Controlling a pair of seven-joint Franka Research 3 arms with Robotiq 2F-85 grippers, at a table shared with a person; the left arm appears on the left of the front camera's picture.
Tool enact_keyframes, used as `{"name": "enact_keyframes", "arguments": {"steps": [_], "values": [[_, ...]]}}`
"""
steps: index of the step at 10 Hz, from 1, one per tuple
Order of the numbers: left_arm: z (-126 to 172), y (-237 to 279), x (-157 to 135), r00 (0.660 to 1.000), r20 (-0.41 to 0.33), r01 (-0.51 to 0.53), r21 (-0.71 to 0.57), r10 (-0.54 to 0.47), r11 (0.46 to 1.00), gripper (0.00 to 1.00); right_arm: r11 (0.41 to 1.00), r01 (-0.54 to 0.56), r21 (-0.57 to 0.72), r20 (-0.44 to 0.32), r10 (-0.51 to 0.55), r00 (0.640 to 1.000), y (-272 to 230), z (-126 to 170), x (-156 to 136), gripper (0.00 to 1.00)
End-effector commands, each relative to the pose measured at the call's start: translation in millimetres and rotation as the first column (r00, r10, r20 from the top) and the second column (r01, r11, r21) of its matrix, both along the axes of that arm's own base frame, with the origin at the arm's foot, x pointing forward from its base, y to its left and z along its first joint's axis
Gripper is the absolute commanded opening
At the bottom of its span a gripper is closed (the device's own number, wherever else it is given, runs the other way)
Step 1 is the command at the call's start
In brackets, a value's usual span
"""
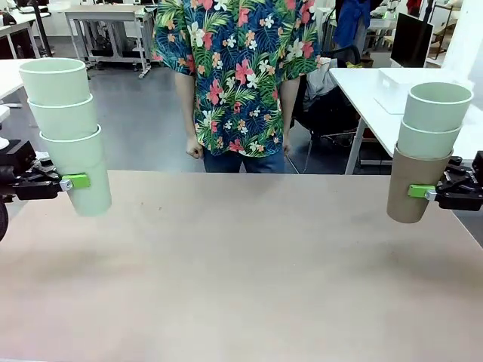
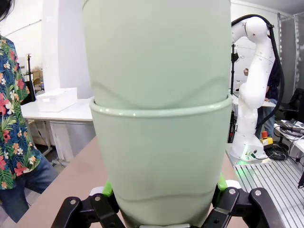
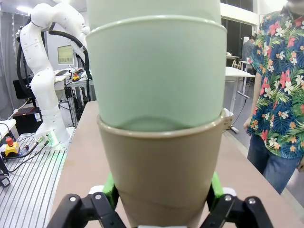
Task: Stack the cups and store them in the basket.
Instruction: Place the stack of Reusable plastic cups into the Pantry Basket.
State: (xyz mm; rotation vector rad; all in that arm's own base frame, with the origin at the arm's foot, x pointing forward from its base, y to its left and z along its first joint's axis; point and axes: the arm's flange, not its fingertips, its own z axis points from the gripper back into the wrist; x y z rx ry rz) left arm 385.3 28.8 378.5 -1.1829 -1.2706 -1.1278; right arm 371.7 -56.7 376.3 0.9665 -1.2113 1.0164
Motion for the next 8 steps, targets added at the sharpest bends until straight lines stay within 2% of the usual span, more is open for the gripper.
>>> {"name": "enact_keyframes", "arguments": {"steps": [1, 8], "values": [[2.2, 2.4, -2.7, 1.000, 0.017, 0.014, -0.008, -0.014, 1.000, 0.86, 1.000, -0.004, 0.005, 0.016, 0.004, 1.000, 0.9, 3.7, -0.2, 0.87], [2.2, 2.4, -2.7, 1.000, 0.017, 0.014, -0.008, -0.014, 1.000, 0.86, 1.000, -0.004, 0.005, 0.016, 0.004, 1.000, 0.9, 3.7, -0.2, 0.87]]}}
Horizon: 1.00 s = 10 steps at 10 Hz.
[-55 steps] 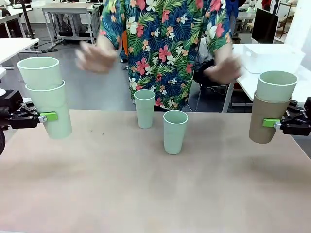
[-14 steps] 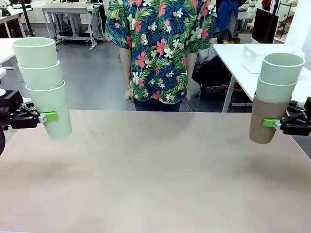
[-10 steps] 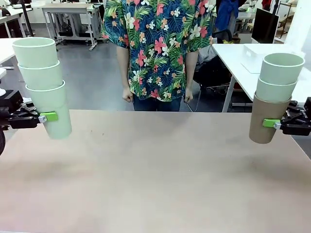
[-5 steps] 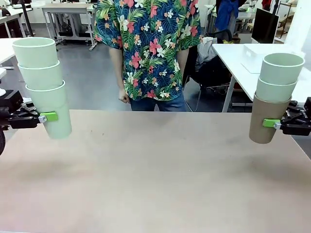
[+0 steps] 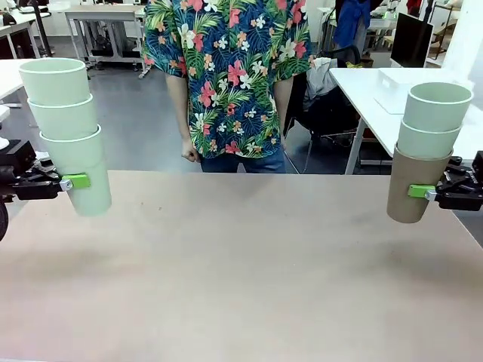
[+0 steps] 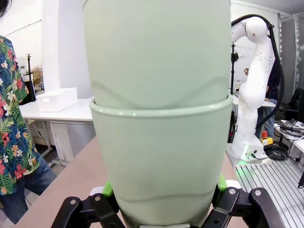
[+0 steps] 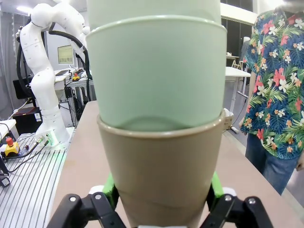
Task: Stack the cups and store them in the basket.
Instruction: Place the stack of Reusable plastic cups into the Pantry Basket.
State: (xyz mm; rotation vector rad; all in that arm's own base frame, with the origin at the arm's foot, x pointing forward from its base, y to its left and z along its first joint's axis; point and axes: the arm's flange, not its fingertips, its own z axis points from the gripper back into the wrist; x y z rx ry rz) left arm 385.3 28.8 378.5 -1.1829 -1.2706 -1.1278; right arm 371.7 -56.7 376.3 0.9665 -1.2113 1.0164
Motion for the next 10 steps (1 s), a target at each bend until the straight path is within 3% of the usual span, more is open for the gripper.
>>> {"name": "enact_keyframes", "arguments": {"steps": [1, 10], "values": [[2.3, 2.4, -2.7, 1.000, 0.017, 0.014, -0.008, -0.014, 1.000, 0.86, 1.000, -0.004, 0.005, 0.016, 0.004, 1.000, 0.9, 3.7, -0.2, 0.87], [2.3, 2.4, -2.7, 1.000, 0.017, 0.014, -0.008, -0.014, 1.000, 0.86, 1.000, -0.004, 0.005, 0.016, 0.004, 1.000, 0.9, 3.7, -0.2, 0.87]]}}
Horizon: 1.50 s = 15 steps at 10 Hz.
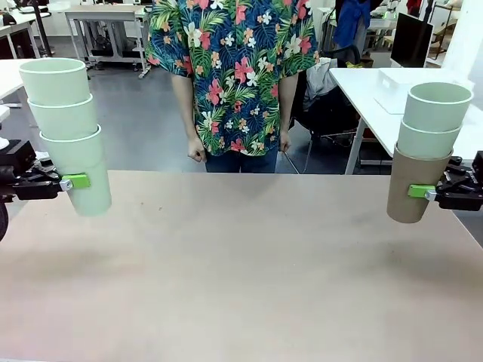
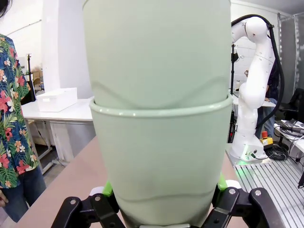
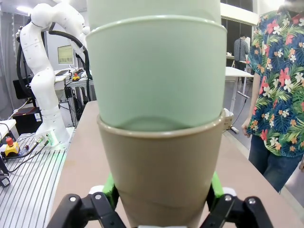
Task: Stack the cups and store them in the basket.
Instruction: Place the stack of Reusable plastic cups into the Pantry Basket.
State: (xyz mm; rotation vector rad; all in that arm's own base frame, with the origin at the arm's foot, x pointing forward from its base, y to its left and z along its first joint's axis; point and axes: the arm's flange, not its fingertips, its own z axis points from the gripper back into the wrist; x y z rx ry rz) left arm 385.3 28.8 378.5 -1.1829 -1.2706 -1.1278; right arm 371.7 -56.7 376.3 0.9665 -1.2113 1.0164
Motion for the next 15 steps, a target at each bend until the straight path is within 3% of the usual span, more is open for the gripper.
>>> {"name": "enact_keyframes", "arguments": {"steps": [1, 15], "values": [[2.3, 2.4, -2.7, 1.000, 0.017, 0.014, -0.008, -0.014, 1.000, 0.86, 1.000, -0.004, 0.005, 0.016, 0.004, 1.000, 0.9, 3.7, -0.2, 0.87], [2.3, 2.4, -2.7, 1.000, 0.017, 0.014, -0.008, -0.014, 1.000, 0.86, 1.000, -0.004, 0.005, 0.016, 0.004, 1.000, 0.9, 3.7, -0.2, 0.87]]}}
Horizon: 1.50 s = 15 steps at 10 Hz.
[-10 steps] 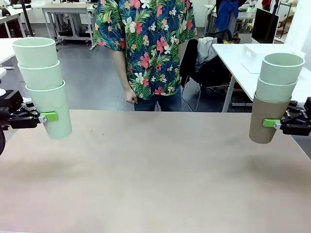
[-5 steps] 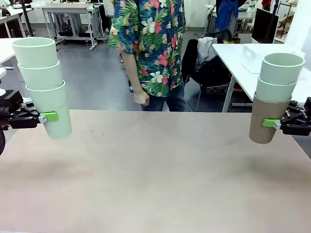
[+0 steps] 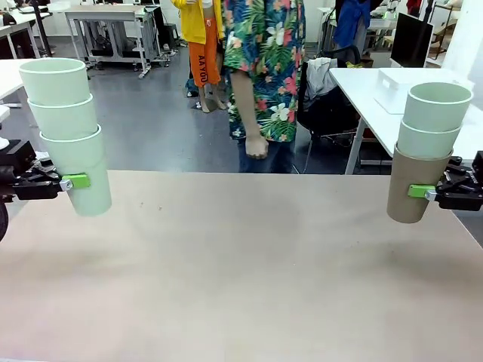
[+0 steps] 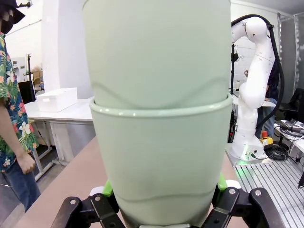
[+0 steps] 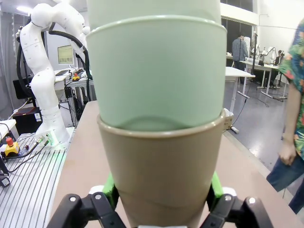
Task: Stack the cups and store them in the basket.
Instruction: Place the stack of Reusable plastic cups into the Pantry Basket.
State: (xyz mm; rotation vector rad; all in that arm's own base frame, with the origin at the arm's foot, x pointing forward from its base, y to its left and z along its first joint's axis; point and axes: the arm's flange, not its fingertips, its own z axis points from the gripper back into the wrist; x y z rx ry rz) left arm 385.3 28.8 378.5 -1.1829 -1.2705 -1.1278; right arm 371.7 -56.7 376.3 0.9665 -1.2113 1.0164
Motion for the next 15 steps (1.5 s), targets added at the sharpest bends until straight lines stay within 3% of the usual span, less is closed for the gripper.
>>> {"name": "enact_keyframes", "arguments": {"steps": [1, 15], "values": [[2.3, 2.4, -2.6, 1.000, 0.017, 0.014, -0.008, -0.014, 1.000, 0.86, 1.000, -0.004, 0.005, 0.016, 0.004, 1.000, 0.9, 3.7, -0.2, 0.87], [2.3, 2.4, -2.6, 1.000, 0.017, 0.014, -0.008, -0.014, 1.000, 0.86, 1.000, -0.004, 0.005, 0.016, 0.004, 1.000, 0.9, 3.7, -0.2, 0.87]]}}
